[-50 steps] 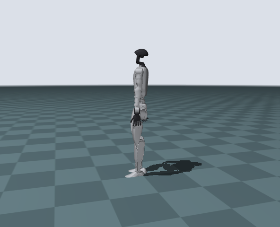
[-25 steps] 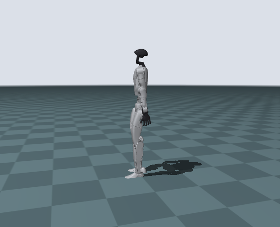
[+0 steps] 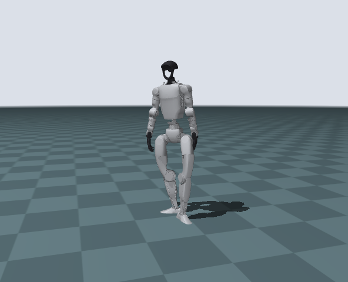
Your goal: In place motions
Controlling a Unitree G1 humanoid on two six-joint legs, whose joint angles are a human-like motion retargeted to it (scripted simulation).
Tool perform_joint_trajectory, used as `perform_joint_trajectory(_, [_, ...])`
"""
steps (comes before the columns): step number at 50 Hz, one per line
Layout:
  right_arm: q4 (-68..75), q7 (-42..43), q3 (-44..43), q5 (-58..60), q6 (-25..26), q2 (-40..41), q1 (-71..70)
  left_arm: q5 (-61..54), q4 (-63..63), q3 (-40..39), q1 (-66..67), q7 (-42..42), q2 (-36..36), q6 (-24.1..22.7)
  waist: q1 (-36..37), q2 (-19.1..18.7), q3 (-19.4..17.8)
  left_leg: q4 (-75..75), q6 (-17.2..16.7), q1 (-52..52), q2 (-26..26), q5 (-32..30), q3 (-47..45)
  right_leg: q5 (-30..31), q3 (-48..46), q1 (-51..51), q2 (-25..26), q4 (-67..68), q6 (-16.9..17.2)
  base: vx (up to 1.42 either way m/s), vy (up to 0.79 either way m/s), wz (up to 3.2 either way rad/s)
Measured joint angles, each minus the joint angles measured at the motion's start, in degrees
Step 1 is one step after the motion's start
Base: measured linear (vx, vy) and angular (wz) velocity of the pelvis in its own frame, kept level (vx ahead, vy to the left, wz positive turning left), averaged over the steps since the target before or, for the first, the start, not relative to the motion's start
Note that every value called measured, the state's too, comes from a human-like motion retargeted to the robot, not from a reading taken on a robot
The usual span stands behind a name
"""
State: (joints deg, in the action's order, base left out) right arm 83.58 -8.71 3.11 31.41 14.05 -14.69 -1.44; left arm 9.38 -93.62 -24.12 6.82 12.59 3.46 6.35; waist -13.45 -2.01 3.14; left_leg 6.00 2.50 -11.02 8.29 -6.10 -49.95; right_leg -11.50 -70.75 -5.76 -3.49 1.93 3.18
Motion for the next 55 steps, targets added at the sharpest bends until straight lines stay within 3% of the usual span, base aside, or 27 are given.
perform_joint_trajectory(2, [-1.48,-0.19,0.48,-0.55,-0.62,0.46,-1.22,-1.89,-0.77,-2.28,0.8,1.05,-1.32,-0.25,2.81,0.36,-0.44,-4.52,2.84,1.27,-3.61,-1.69,-0.7,-0.01,1.54,-0.8,-0.34,0.22,0.18,0.27,-0.05,-0.26])
perform_joint_trajectory(8, [-4.84,-1.32,2.6,-2.08,-2.12,5.1,-5.26,-9.58,-2.68,-8.53,1.85,3.59,-5.09,-0.21,5.35,1.49,0.12,-3.5,0.5,1.97,-3.72,-2.69,0.06,1.16,2.97,-1.19,-1.41,-0.37,0.1,0.19,-0.11,-0.2])
perform_joint_trajectory(12, [-7.3,-4.6,5.67,-5.86,-4.14,8.59,-6.73,-12.46,-1.64,-9.89,1.07,2.91,-5.43,-0.7,8.01,1.76,0.24,-3.79,1.45,1.64,-5.22,-1.75,5.1,2.01,5.42,-0.66,-1.22,-0.76,0.0,0.11,-0.18,-0.58])
perform_joint_trajectory(15, [-9.69,-7.96,7.77,-6.4,-5.53,10.48,-6.81,-9.6,0.13,-8.12,0.43,1.75,-4.33,-0.98,11.73,2.74,-0.33,-4.67,1.52,2.59,-5.87,-0.11,5.5,2.83,8.48,-0.43,-2.23,-0.52,-0.06,0.17,-0.21,-1.01])
perform_joint_trajectory(18, [-10.28,-8.37,9.43,-3.72,-6.51,11.21,-6.53,-5.27,2.13,-6.02,0.92,2.32,-2.91,-0.93,17.0,3.69,-0.24,-6.37,1.95,3.7,-6.08,1.44,-1.45,3.74,13.45,0.05,-3.44,0.09,-0.1,0.3,-0.19,-1.33])
perform_joint_trajectory(25, [-6.79,-3.58,10.76,5.63,-7.07,9.18,-3.84,1.93,4.54,-2.93,1.64,-0.12,0.12,1.08,19.21,2.54,2.11,-7.06,1.63,3.64,-7.06,5.23,0.37,5.76,11.78,-0.89,-5.33,4.97,0.54,0.43,-0.19,-0.28])
perform_joint_trajectory(29, [-3.72,-1.09,7.96,5.98,-5.42,6.68,-2.04,9.19,5.42,0.77,0.24,2.93,2.15,3.0,21.54,-1.33,0.17,-9.82,2.52,7.09,-6.32,5.89,-0.76,10.45,16.24,-1.73,-5.8,13.87,-4.28,0.43,-0.16,-0.15])
perform_joint_trajectory(32, [-1.44,1.55,3.7,2.8,-3.63,5.23,0.1,16.82,5.13,4.6,-2.07,6.2,3.96,5.66,20.75,-4.56,-0.88,-10.88,2.94,9.05,-4.79,5.81,0.72,13.34,20.62,-0.93,-6.19,22.33,-7.13,0.35,-0.13,0.99])
perform_joint_trajectory(35, [1.1,3.48,0.06,-3.42,-2.76,4.11,1.72,22.64,5.07,8.97,-4.94,6.09,5.92,6.74,19.06,-5.23,-1.8,-10.77,3.54,8.95,-4.3,5.06,4.39,11.89,33.93,5.09,-4.66,30.84,-2.42,0.24,-0.19,1.41])
perform_joint_trajectory(37, [2.45,3.56,-1.86,-6.84,-2.16,3.95,2.57,23.94,5.83,11.86,-6.29,4.73,7.1,6.03,14.06,-5.93,-1.52,-9.9,2.6,8.24,-3.21,5.12,11.44,9.7,39.25,10.3,-1.9,35.87,0.27,0.17,-0.27,2.72])
perform_joint_trajectory(38, [2.88,3.38,-2.71,-7.97,-1.85,3.96,2.94,24.13,6.46,12.89,-6.75,3.96,7.54,5.57,10.09,-6.21,-1.36,-8.62,1.62,7.23,-2.27,5.21,16.42,8.7,38.57,11.41,-1.42,36.84,1.02,0.12,-0.3,2.84])
perform_joint_trajectory(41, [3.08,1.81,-3.35,-9.08,-1.22,4.38,3.33,22.16,7.83,12.67,-7.76,2.41,8.48,3.08,8.67,-6.08,-1.94,-8.08,1.76,6.1,-1.76,4.7,19.22,6.8,44.05,14.68,2.4,37.22,0.53,0.04,-0.29,1.04])
perform_joint_trajectory(45, [1.22,-2.93,-2.64,-6.97,-1.41,5.37,3.71,15.09,7.16,8.42,-9.37,2.38,7.93,0.82,6.65,-4.93,-2.29,-7.28,1.37,4.5,-1.95,3.99,23.33,3.89,50.25,18.54,7.23,34.9,0.53,-0.01,-0.25,0.85])
perform_joint_trajectory(51, [-3.22,-6.63,-0.29,-1.83,-2.55,6.54,4.06,2.92,6.28,0.15,-10.37,3.56,4.13,1.05,5.24,-1.69,-2.46,-6.37,0.8,3.88,-5.39,3.6,28.38,-1.7,61.47,20.25,11.49,22.27,2.21,-0.02,-0.16,0.87])
perform_joint_trajectory(55, [-5.38,-6.01,1.08,0.57,-3.4,6.66,3.85,-1.68,5.55,-1.32,-10.14,3.49,2.63,0.46,4.51,1.71,-3.17,-6.38,1.11,6.2,-10.9,4.09,31.23,1.08,64.57,15.16,11.16,8.74,-3.17,0.04,-0.04,0.96])
